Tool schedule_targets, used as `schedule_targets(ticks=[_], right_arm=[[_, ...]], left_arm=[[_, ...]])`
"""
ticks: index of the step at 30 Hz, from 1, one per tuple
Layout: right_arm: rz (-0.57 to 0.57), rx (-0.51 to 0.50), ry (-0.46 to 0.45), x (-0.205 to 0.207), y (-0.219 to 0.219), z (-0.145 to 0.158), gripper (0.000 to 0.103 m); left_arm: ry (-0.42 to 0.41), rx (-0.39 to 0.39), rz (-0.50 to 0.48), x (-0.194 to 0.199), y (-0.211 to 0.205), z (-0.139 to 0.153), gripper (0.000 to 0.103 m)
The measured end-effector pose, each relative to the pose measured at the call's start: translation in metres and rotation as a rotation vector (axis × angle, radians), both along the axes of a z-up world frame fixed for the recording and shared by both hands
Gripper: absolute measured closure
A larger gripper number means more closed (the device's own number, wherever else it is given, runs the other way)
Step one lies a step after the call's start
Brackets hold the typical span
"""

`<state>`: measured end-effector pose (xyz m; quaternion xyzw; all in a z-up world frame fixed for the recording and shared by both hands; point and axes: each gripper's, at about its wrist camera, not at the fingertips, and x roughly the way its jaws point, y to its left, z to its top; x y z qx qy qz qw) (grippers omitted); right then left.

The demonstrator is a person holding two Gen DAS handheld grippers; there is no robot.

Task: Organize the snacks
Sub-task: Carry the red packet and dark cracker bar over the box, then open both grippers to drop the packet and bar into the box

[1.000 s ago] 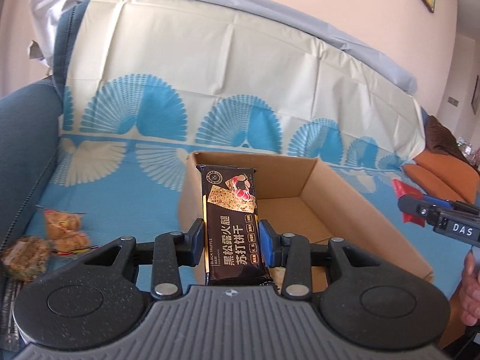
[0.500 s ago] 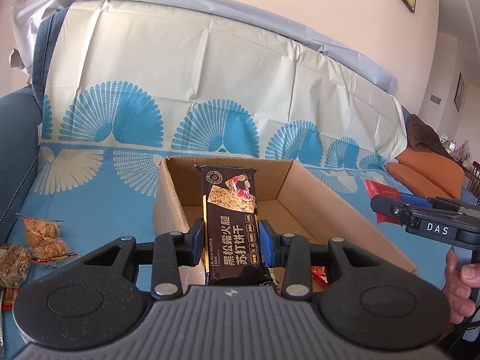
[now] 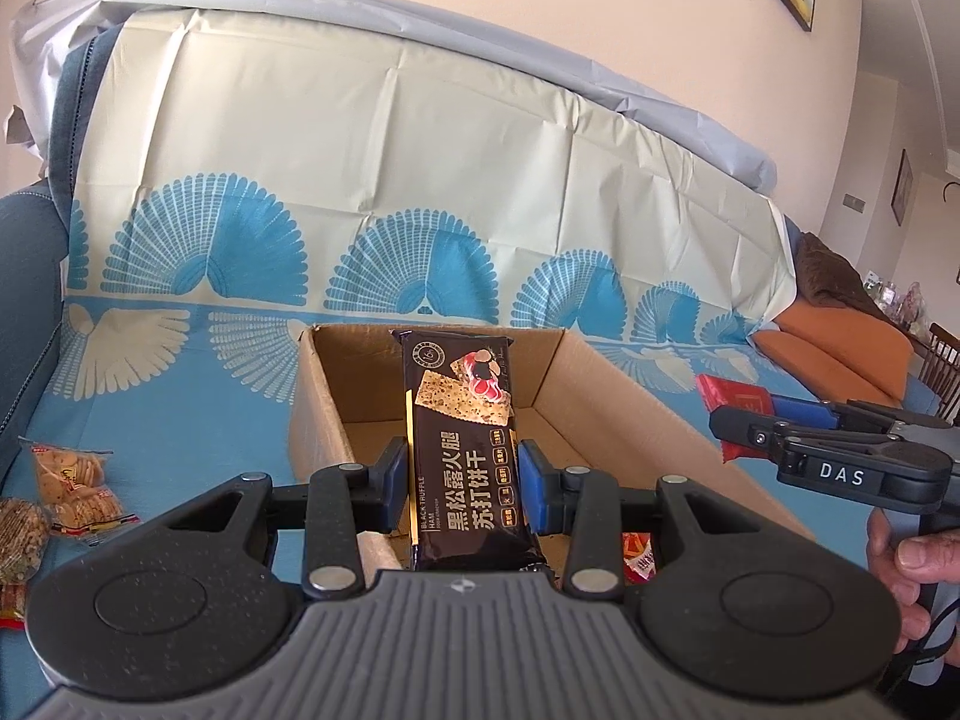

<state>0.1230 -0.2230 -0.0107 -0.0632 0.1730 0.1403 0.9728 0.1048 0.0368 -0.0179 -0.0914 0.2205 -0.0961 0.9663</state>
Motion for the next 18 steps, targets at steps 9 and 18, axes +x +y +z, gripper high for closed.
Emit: schedule_targets(ticks=[9,18], right_arm=[[0.004,-0.006,0.005,0.001,0.002,-0.002,0.041],[0.008,-0.009,0.011,0.002,0.003,-0.003,0.040]], left_arm=[[-0.015,0.014,-0.024,-0.001,-0.006,0.001,0.061],[-0.040,0.024,-0.059,-0.005,-0.012,0.002,0.061]])
